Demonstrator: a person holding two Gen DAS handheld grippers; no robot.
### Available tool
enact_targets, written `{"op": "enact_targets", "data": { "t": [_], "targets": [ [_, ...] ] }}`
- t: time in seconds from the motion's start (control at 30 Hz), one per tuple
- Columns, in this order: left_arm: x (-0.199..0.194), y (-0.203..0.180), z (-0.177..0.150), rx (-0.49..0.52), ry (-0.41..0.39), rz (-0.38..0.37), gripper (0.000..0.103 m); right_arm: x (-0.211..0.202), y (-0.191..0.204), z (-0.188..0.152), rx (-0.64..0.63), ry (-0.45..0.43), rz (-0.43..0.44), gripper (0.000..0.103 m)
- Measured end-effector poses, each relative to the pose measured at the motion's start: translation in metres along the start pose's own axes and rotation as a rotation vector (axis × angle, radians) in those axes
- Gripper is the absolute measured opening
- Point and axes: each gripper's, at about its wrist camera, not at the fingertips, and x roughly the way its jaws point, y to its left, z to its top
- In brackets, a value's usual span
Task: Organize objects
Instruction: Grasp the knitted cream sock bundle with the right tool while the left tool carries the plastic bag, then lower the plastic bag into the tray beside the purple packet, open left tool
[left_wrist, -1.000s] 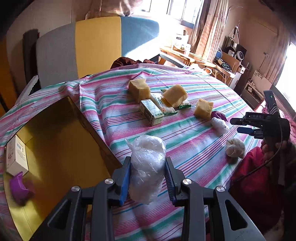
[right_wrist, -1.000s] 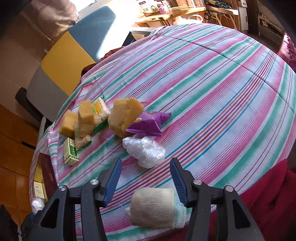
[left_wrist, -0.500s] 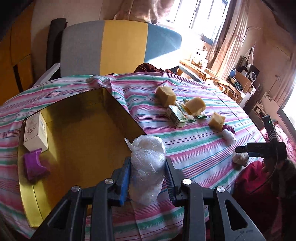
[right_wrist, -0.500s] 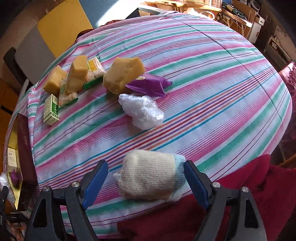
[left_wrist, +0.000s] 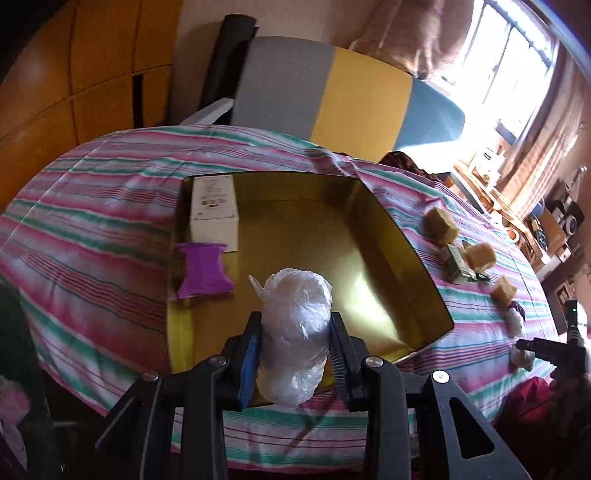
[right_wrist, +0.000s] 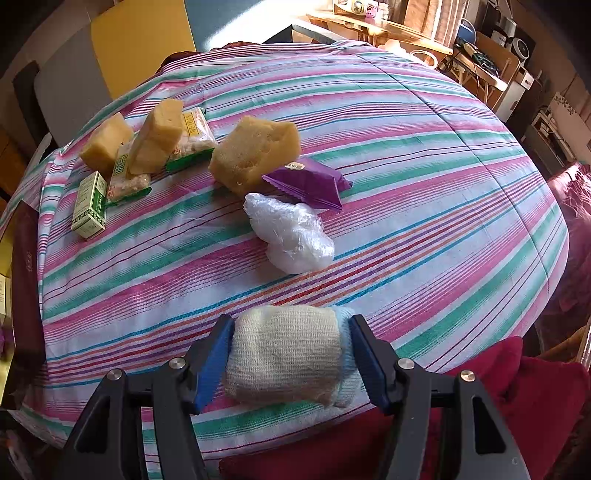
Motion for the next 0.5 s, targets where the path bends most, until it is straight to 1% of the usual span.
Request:
{"op": "enact_targets", "data": {
  "t": [0.07,0.13,0.23,0.37,0.5],
  "targets": [
    [-0.002,0.015,0.001,-0.037,-0.002,0.044,0.035,0.000,0.003,0.000,-0.013,-0.002,-0.010,0.064],
    [-0.004,0.028,0.001,-0.069,0.000,0.056,0.035,0.000,0.003,-0.001,-0.011,-0.002,-0.007,0.064],
    [-0.007,0.038,-0.002,-0.074,0.004,0.081,0.035,-0.001,0.003,-0.001,-0.007,-0.002,-0.004,0.064],
    [-0.003,0.039,-0.006,-0.081,0.020,0.077,0.035,0.000,0.004,-0.001,-0.010,-0.005,-0.003,0.064],
    [0.003,0.032,-0.006,-0.060,0.031,0.073,0.035,0.000,0.004,0.000,-0.016,-0.006,-0.005,0.064]
  ]
}}
